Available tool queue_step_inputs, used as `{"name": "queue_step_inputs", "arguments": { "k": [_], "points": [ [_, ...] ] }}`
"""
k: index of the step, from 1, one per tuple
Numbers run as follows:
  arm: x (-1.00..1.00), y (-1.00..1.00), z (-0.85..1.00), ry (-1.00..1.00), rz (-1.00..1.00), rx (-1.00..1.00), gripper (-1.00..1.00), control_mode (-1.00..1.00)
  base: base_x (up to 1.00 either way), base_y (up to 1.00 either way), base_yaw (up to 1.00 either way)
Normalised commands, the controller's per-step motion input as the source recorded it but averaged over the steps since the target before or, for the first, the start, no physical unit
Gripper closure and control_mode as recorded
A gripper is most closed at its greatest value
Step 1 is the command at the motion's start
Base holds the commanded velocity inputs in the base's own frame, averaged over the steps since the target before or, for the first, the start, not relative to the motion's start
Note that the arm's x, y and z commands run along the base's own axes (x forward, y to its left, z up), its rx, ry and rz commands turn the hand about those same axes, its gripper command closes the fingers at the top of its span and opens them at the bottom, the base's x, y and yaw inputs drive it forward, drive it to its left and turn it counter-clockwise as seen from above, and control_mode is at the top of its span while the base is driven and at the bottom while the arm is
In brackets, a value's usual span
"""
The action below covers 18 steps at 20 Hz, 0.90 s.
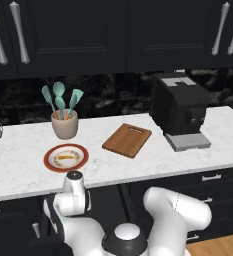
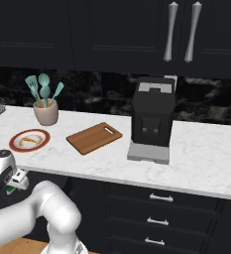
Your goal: Pick up the knife from the drawer and place it on the cutting board. Then place the meat from the plate to the cutting board.
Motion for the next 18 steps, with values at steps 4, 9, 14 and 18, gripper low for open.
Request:
{"name": "queue_step_inputs", "arguments": {
  "k": [4,9,14,18],
  "points": [
    [0.06,0.09,-0.3,0.0,0.0,0.0,-1.0,-1.0,0.0,0.0,0.0],
    [0.05,0.09,-0.32,0.0,0.0,0.0,-1.0,-1.0,0.0,0.0,0.0],
    [0.0,0.19,-0.39,0.0,0.0,0.0,1.0,-1.0,0.0,0.0,0.0],
    [-0.08,0.48,-0.68,0.01,0.0,0.0,1.0,-1.0,0.0,0.0,0.0]
  ]
}}
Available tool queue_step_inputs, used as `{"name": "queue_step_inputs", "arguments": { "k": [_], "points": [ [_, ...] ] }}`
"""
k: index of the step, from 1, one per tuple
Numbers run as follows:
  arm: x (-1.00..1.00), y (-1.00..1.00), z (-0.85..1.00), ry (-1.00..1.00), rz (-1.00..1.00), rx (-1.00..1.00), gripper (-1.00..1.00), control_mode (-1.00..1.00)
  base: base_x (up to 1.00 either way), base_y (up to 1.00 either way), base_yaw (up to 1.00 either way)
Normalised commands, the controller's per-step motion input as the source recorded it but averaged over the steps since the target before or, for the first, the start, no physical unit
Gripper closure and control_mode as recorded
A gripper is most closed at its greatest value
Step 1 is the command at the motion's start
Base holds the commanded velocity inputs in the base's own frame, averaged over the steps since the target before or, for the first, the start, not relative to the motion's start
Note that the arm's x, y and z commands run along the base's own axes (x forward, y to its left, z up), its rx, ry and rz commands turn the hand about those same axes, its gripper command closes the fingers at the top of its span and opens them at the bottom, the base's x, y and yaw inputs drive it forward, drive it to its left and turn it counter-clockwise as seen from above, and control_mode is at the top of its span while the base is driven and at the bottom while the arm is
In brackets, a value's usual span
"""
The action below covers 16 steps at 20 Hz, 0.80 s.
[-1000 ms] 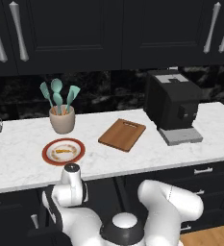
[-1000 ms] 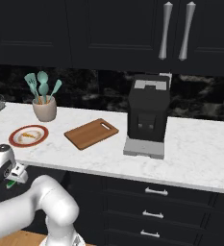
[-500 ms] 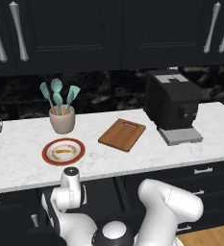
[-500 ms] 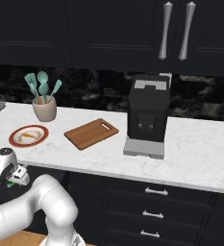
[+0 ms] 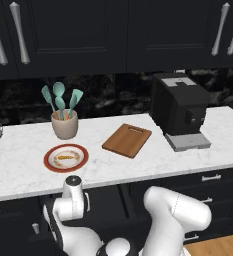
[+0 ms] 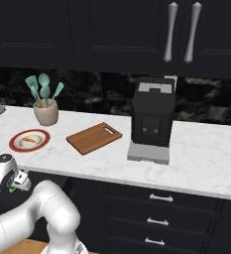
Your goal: Pick up the knife from the drawer and place it on the cutting board. Then place the meat from the plate to the cutting board.
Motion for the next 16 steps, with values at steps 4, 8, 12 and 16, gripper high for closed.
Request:
{"name": "queue_step_inputs", "arguments": {
  "k": [4,8,12,16],
  "points": [
    [-0.41,0.37,-0.79,0.0,0.0,0.0,1.0,-1.0,0.0,0.0,0.0],
    [-0.67,0.17,-0.67,0.0,0.0,0.0,1.0,-1.0,0.0,0.0,0.0],
    [-0.84,0.11,-0.09,0.0,0.0,0.05,1.0,-1.0,0.0,0.0,0.0],
    [-0.73,0.15,0.06,0.0,-0.01,0.11,1.0,-1.0,0.0,0.0,0.0]
  ]
}}
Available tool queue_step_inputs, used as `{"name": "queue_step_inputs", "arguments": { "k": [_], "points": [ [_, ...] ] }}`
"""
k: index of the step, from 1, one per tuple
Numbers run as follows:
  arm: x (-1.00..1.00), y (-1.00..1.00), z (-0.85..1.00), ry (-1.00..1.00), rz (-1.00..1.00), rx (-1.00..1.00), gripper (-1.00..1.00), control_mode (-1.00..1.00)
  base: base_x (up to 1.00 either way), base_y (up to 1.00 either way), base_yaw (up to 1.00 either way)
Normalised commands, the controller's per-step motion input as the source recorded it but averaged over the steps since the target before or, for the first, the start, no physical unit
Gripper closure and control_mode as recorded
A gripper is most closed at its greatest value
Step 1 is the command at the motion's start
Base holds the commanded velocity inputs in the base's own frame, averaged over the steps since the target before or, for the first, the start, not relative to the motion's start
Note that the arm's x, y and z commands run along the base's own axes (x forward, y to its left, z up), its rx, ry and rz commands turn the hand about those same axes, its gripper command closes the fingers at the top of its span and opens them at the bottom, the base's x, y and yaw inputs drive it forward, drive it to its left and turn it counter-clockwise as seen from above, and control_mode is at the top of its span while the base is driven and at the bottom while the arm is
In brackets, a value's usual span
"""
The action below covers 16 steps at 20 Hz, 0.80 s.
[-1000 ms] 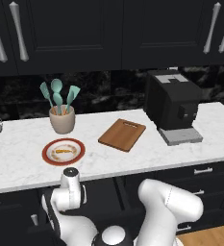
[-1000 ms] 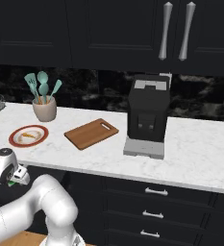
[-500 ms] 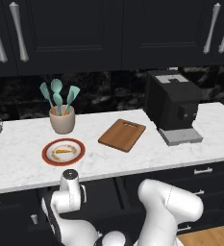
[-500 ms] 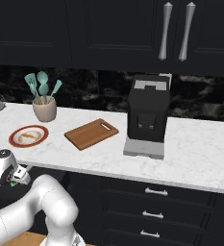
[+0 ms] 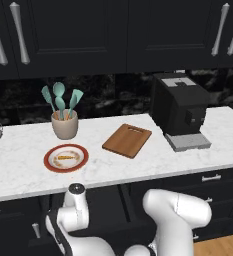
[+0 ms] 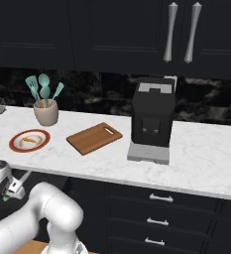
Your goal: Pick up the knife from the drawer and place it on the cutting board. Then place the meat from the plate to the cutting board.
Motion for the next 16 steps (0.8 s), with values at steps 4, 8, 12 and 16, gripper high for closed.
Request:
{"name": "queue_step_inputs", "arguments": {
  "k": [4,8,12,16],
  "points": [
    [-0.35,0.02,0.48,0.03,-0.06,0.06,1.0,-1.0,0.0,0.0,0.0],
    [-0.11,0.02,0.97,0.1,-0.09,0.0,1.0,-1.0,0.0,0.0,0.0],
    [0.0,0.0,1.0,0.28,-0.06,-0.07,1.0,-1.0,0.0,0.0,0.0],
    [0.0,0.04,1.0,0.33,-0.13,-0.12,1.0,-1.0,0.0,0.0,0.0]
  ]
}}
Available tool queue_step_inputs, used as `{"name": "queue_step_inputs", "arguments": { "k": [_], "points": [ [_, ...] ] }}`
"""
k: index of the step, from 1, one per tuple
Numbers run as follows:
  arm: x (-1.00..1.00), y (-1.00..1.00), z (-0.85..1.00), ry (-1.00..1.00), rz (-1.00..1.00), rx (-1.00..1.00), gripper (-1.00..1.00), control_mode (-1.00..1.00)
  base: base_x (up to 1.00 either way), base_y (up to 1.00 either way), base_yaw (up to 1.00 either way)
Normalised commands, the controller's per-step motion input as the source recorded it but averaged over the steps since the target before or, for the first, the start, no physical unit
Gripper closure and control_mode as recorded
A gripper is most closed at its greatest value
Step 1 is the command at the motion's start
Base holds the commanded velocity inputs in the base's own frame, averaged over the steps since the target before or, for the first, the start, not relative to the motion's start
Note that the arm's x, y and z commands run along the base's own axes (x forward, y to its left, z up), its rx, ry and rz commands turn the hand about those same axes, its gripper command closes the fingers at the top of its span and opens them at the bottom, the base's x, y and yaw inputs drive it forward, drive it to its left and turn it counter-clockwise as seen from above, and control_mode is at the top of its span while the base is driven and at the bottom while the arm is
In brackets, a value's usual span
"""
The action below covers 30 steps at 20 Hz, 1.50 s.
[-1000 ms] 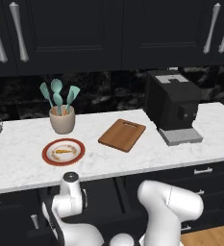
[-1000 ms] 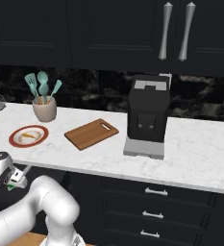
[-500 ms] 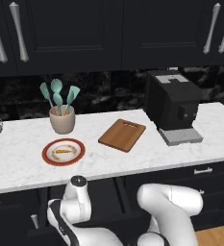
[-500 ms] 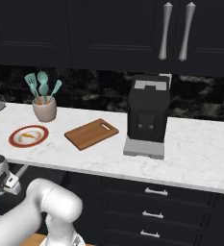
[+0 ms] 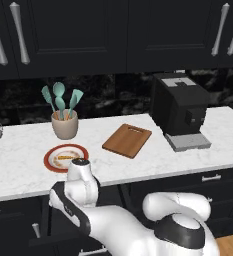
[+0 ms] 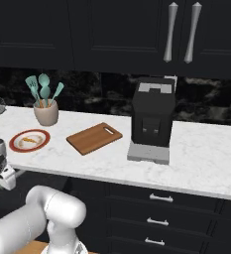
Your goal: Pick up the knife from the drawer and place it on the cutting board. Then place the meat from the plate to the cutting board.
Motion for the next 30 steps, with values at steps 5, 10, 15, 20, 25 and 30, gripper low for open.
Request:
{"name": "queue_step_inputs", "arguments": {
  "k": [5,10,15,20,25,30],
  "points": [
    [-0.3,0.13,0.99,0.39,-0.31,-0.1,1.0,-1.0,0.0,0.0,0.0],
    [-0.62,0.1,0.79,0.19,-0.43,-0.07,1.0,-1.0,0.0,0.0,0.0],
    [-0.56,0.07,0.78,0.03,-0.45,-0.16,1.0,-1.0,0.0,0.0,0.0],
    [-0.29,-0.19,0.67,0.0,-0.21,-0.12,1.0,-1.0,0.0,0.0,0.0],
    [0.1,-0.83,0.91,0.04,0.15,0.0,1.0,-1.0,0.0,0.0,0.0],
    [0.31,-0.9,0.8,0.16,0.21,-0.01,1.0,-1.0,0.0,0.0,0.0]
  ]
}}
